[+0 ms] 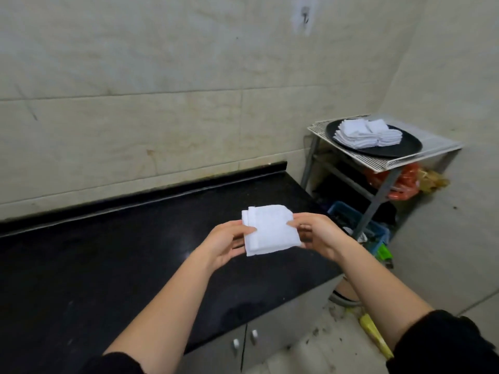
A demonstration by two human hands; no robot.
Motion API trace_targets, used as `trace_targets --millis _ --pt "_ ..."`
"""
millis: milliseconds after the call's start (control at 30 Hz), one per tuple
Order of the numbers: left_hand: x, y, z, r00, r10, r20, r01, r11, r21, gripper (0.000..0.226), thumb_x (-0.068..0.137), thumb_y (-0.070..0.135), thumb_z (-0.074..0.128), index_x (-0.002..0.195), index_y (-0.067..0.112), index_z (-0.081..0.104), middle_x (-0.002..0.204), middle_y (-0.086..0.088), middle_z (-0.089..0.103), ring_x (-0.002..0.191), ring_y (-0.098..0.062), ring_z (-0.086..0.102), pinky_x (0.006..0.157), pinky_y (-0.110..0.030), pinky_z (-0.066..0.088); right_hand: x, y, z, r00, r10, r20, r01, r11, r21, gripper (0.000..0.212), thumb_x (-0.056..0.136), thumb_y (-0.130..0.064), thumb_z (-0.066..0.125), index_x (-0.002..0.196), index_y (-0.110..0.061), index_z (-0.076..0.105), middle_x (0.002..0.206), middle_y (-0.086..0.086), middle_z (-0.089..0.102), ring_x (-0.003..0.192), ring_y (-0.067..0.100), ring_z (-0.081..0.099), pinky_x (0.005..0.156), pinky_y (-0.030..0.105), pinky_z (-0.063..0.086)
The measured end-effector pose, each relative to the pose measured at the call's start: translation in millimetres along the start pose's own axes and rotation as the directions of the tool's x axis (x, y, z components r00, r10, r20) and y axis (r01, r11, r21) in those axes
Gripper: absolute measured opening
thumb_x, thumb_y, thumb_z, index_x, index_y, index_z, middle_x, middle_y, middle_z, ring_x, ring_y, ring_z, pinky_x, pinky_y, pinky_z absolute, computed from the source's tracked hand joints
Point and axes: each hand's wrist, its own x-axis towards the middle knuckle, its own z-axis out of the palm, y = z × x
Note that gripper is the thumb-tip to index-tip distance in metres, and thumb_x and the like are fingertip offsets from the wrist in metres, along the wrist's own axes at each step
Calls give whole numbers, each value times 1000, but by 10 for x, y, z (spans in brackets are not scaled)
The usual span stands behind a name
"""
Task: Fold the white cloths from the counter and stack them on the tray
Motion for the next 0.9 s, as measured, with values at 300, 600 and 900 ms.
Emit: trace_targets --millis 300,600,900 --pt "1295 674 1402 994 82 74 -90 989 114 23 84 7 68 107 12 69 100 -4 73 87 -16 70 66 -26 56 860 -885 -1420 990 -116 -86 117 993 15 14 83 -7 64 96 -11 68 75 4 59 64 15 54 55 23 48" --pt "2538 1327 2527 985 117 125 -131 985 114 13 88 10 66 101 11 65 75 2 74 61 -6 70 54 -19 56 1707 -1868 -2513 972 -197 -127 192 980 -49 17 84 -5 66 100 -10 64 78 4 60 58 10 55 45 17 46" --pt "3525 1701 3458 980 195 35 -198 970 143 43 85 7 69 126 1 57 97 -8 69 70 -13 64 49 -20 54 2638 -2534 -3481 969 -206 -136 189 974 -126 18 80 -6 69 97 -11 66 80 5 64 63 14 56 52 21 42"
